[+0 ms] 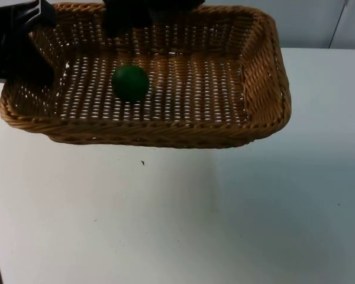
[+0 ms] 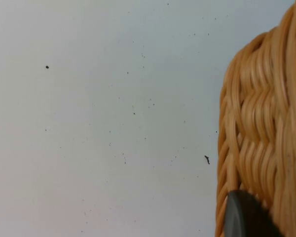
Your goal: Pick up the basket with the left hand and place the ball into the basket with the right hand.
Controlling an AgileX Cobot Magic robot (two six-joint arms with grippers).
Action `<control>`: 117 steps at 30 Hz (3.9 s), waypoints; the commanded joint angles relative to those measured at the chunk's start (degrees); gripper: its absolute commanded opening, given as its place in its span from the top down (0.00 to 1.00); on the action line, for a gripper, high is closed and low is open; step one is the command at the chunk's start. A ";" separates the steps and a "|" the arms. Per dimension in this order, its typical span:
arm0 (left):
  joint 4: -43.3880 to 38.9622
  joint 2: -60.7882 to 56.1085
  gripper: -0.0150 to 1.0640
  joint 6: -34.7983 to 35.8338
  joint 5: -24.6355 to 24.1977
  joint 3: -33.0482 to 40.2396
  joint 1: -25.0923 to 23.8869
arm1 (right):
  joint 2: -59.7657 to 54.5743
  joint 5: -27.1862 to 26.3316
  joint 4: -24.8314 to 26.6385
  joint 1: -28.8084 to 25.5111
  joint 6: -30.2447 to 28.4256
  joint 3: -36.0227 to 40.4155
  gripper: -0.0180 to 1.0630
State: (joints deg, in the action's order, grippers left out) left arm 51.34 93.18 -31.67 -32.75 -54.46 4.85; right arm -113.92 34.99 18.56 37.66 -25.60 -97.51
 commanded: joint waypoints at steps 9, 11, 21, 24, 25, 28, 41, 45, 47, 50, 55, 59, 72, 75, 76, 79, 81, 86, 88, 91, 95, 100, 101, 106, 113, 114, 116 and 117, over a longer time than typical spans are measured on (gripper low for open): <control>2.33 -0.82 0.99 0.11 -0.62 -0.09 -0.14 | 7.89 2.57 -6.03 -1.67 1.84 -9.67 0.37; 2.23 -0.44 0.99 0.11 -1.29 -0.09 -0.14 | 8.56 4.89 -8.84 -1.88 3.87 -11.95 0.37; 1.72 9.11 0.99 0.11 -0.86 -0.09 -0.14 | 9.99 11.33 -13.88 -2.29 9.30 -14.57 0.37; 2.18 11.51 0.99 -1.90 0.03 -0.09 -0.14 | 9.99 11.85 -13.88 -2.29 9.30 -14.57 0.37; 2.31 13.30 0.99 -2.44 0.73 -0.09 -0.14 | 10.09 11.86 -13.88 -2.29 9.30 -14.57 0.37; 2.41 15.28 0.99 -2.89 1.46 -0.21 -0.14 | 10.09 11.86 -13.88 -2.29 9.30 -14.57 0.37; 2.10 20.83 0.21 -3.72 -4.11 -6.93 -0.14 | 10.06 11.86 -13.88 -2.29 9.40 -14.57 0.37; 0.02 20.83 0.21 -3.59 -5.14 -8.29 -0.14 | 10.06 11.70 -13.88 -2.29 9.40 -14.57 0.37; -4.38 20.83 0.21 -1.02 -6.52 -10.14 -0.14 | 10.06 11.42 -13.99 -2.29 9.40 -14.57 0.37; -12.81 20.29 0.25 4.54 -8.74 -12.65 -0.33 | 10.06 11.26 -13.99 -2.29 9.40 -14.57 0.37; -21.70 17.90 0.44 10.41 -12.66 -15.46 -1.26 | 10.06 10.93 -13.99 -2.29 9.40 -14.57 0.37; -26.16 14.42 0.72 11.32 -14.84 -16.13 -1.85 | 10.17 10.95 -13.99 -2.29 9.80 -14.57 0.40; -30.94 -15.69 0.99 11.25 -12.84 -10.99 -1.85 | 16.90 13.92 -20.51 -2.29 13.63 -14.57 0.99; -30.94 -26.46 0.99 11.25 -10.21 -2.42 -1.85 | 19.35 14.99 -22.81 -2.29 13.63 -14.57 0.99; -30.67 -30.47 0.99 11.25 -10.04 1.02 -1.85 | 20.03 15.14 -23.06 -2.29 13.63 -14.57 0.99; -30.67 -38.22 0.99 11.25 -10.87 7.20 -1.85 | 21.41 15.91 -23.47 -2.29 13.63 -14.57 0.99; -30.67 -47.49 0.99 11.25 -13.32 13.25 -1.85 | 22.57 16.68 -23.69 -2.29 13.63 -14.57 0.99; -30.91 -67.79 0.99 13.07 -20.65 18.97 -1.85 | 23.93 18.53 -24.31 -2.29 13.63 -14.57 0.99; -31.18 -72.08 0.99 14.61 -21.35 19.03 -1.85 | 23.93 18.65 -24.31 -2.29 13.63 -14.57 0.99; -31.41 -82.02 0.99 16.15 -24.18 19.03 -1.85 | 23.93 19.48 -24.31 -2.29 14.13 -14.57 0.99; -32.70 -88.94 0.99 17.32 -28.15 19.18 -1.85 | 23.93 19.96 -24.31 -2.17 14.66 -14.57 0.99; -41.24 -93.18 0.99 21.52 -33.35 19.18 -1.85 | 23.93 21.32 -24.31 -2.17 14.66 -14.57 0.99; -43.11 -93.18 0.99 21.61 -34.55 19.18 -1.85 | 23.93 21.74 -24.31 -2.17 14.66 -14.57 0.99; -45.22 -93.18 0.99 21.61 -33.19 21.23 -1.85 | 23.93 22.81 -25.56 -2.17 14.66 -14.57 0.99; -46.20 -93.18 0.99 21.61 -31.68 23.25 -1.85 | 23.93 26.91 -40.18 -2.17 18.28 -14.57 0.99; -46.48 -93.18 0.99 21.61 -31.68 23.25 -1.85 | 23.93 27.84 -42.70 -2.17 19.01 -14.57 0.99; -46.62 -93.18 0.99 21.61 -31.53 23.25 -1.85 | 23.93 28.39 -45.22 -2.17 19.70 -14.57 0.99; -46.62 -93.18 0.99 21.61 -31.53 23.25 -1.85 | 23.93 28.84 -47.28 -2.17 19.70 -14.57 0.99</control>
State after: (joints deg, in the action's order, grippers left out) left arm 4.91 0.28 -10.47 -65.24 -31.36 3.11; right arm -90.37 63.34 -26.28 35.57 -6.65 -111.68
